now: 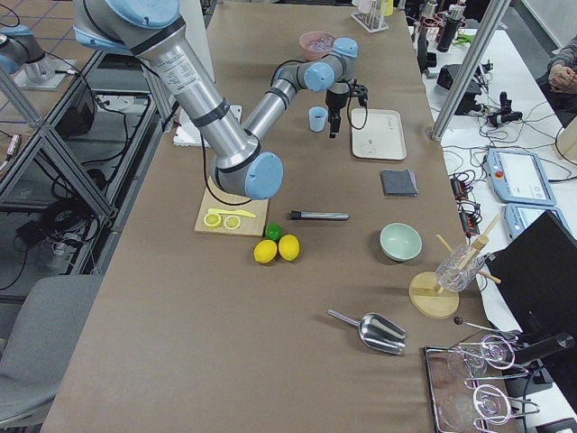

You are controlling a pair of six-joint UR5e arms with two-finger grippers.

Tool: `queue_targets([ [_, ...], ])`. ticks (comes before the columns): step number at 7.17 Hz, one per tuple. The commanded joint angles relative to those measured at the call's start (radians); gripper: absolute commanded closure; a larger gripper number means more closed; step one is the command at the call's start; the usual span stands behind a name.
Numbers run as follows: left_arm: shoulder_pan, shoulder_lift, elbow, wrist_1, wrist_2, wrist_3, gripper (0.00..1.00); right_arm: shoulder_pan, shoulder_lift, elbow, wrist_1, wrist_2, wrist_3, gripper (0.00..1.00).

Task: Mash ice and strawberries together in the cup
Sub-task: 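Open the right gripper to drop the strawberry into the cup, then move the right gripper to the upright silver ice scoop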

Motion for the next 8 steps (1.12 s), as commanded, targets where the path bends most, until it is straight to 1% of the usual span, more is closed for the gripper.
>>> queue_targets([
  [1, 0.0, 0.007, -0.002, -0.018, 0.003, 0.0, 0.01, 0.08, -0.147, -0.009, -0.013, 0.004, -0.248, 0.0],
  [2, 0.0, 0.013, 0.002, -0.061, 0.008, 0.0, 0.01, 0.103, -0.175, -0.05, 0.03, 0.007, -0.26, 0.0],
  [3, 0.0, 0.021, 0.004, -0.077, 0.009, 0.0, 0.01, 0.117, -0.177, -0.132, 0.094, 0.045, -0.255, 0.0],
  [4, 0.0, 0.022, 0.005, -0.077, 0.009, -0.001, 0.01, 0.131, -0.188, -0.186, 0.154, 0.079, -0.254, 0.0],
  [6, 0.0, 0.041, 0.005, -0.089, 0.009, 0.0, 0.01, 0.148, -0.22, -0.256, 0.241, 0.12, -0.251, 0.01],
  [7, 0.0, 0.041, 0.005, -0.1, 0.009, 0.0, 0.01, 0.148, -0.246, -0.256, 0.275, 0.126, -0.235, 0.03],
  [8, 0.0, 0.041, 0.005, -0.1, 0.011, 0.0, 0.01, 0.148, -0.264, -0.256, 0.3, 0.139, -0.181, 0.06],
])
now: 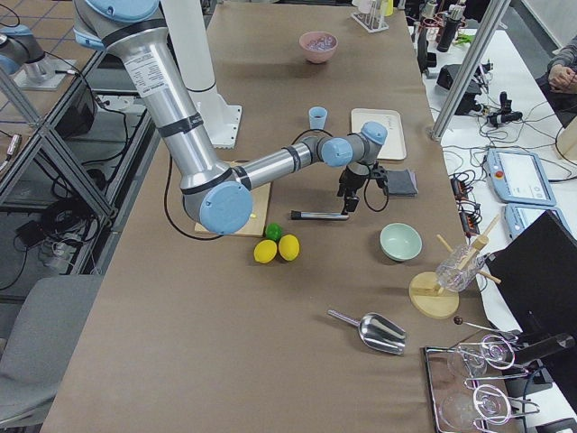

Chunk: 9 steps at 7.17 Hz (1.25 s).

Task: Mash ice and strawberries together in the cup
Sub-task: 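Move the right gripper to the upright silver ice scoop, then grasp the silver scoop handle with the right gripper and lift it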

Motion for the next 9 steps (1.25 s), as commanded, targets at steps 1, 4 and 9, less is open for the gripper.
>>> queue_targets([
  [1, 0.0, 0.002, -0.001, -0.006, 0.001, 0.0, 0.01, 0.001, -0.036, -0.006, 0.062, 0.034, 0.119, 0.11],
  [4, -0.001, 0.021, 0.003, -0.057, 0.001, 0.0, 0.01, 0.001, -0.059, -0.008, 0.074, 0.039, 0.137, 0.15],
  [9, -0.001, 0.025, 0.009, -0.065, 0.001, -0.001, 0.01, -0.018, -0.052, -0.012, 0.076, 0.05, 0.135, 0.33],
])
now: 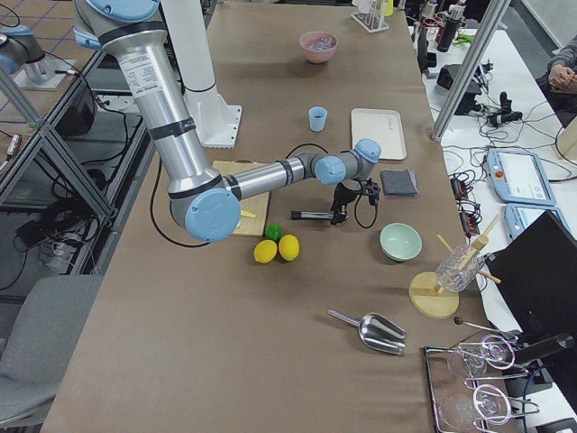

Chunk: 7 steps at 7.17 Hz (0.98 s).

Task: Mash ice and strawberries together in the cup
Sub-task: 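Grasp the silver scoop handle with the right gripper and lift it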

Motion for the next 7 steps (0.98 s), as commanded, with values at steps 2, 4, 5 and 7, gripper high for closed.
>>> queue_targets([
  [2, 0.0, 0.0, 0.005, 0.0, 0.0, 0.0, 0.01, -0.017, 0.006, 0.0, 0.0, 0.002, -0.001, 0.33],
  [4, 0.0, 0.0, 0.007, -0.002, 0.0, 0.0, 0.01, -0.019, 0.003, 0.0, 0.0, 0.003, -0.009, 0.51],
  [5, 0.0, 0.0, 0.007, -0.002, 0.0, 0.0, 0.01, -0.019, 0.004, 0.0, 0.0, 0.003, -0.009, 0.57],
  [7, 0.0, -0.001, 0.005, -0.002, 0.0, 0.0, 0.01, -0.022, -0.005, -0.002, 0.002, 0.002, -0.013, 0.66],
])
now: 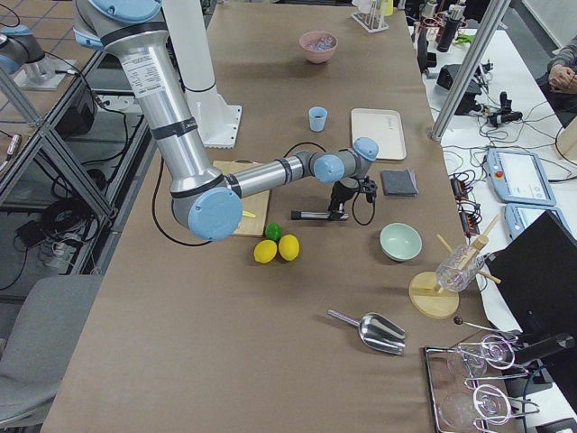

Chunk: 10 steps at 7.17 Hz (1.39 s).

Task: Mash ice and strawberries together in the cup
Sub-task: 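Grasp the silver scoop handle with the right gripper and lift it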

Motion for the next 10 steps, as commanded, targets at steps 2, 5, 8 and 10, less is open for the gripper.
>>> queue_targets([
  [2, 0.002, -0.001, -0.002, 0.0, 0.0, 0.002, 0.01, -0.002, -0.001, 0.005, 0.001, -0.001, 0.002, 1.0],
  [5, 0.002, -0.002, -0.001, 0.001, 0.0, 0.0, 0.01, -0.008, 0.022, 0.025, 0.174, -0.007, -0.06, 1.0],
  [8, 0.002, -0.002, 0.012, 0.001, -0.003, -0.005, 0.01, -0.014, 0.007, 0.208, 0.225, -0.118, -0.051, 1.0],
  [10, 0.002, -0.002, 0.012, 0.001, -0.009, -0.006, 0.01, -0.054, 0.025, 0.36, 0.225, -0.171, -0.043, 1.0],
])
